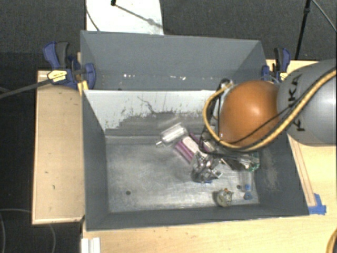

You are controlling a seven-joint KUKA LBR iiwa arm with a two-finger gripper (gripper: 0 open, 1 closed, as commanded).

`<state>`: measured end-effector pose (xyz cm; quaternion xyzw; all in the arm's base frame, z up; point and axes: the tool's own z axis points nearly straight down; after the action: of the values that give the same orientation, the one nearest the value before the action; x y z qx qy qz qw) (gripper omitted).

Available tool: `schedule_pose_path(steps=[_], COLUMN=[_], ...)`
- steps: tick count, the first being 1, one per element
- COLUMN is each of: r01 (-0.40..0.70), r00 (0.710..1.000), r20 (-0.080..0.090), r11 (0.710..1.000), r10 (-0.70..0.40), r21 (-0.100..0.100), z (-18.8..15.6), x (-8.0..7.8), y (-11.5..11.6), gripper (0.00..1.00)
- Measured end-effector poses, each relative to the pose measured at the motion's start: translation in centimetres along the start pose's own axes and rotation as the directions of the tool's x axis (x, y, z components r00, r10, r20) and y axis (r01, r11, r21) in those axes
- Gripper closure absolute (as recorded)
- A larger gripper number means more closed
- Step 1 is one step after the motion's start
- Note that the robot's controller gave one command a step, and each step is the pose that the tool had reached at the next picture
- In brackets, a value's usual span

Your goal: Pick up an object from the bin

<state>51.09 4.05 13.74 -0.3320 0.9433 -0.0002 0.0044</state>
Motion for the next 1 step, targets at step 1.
schedule_pose_path(steps=[1], r01=[0.234], r00=[0.972], r20=[-0.005], r11=[0.972], r10=[-0.234], r21=[0.001], z=[-4.82], x=[5.53], y=[-10.13], gripper=[1.00])
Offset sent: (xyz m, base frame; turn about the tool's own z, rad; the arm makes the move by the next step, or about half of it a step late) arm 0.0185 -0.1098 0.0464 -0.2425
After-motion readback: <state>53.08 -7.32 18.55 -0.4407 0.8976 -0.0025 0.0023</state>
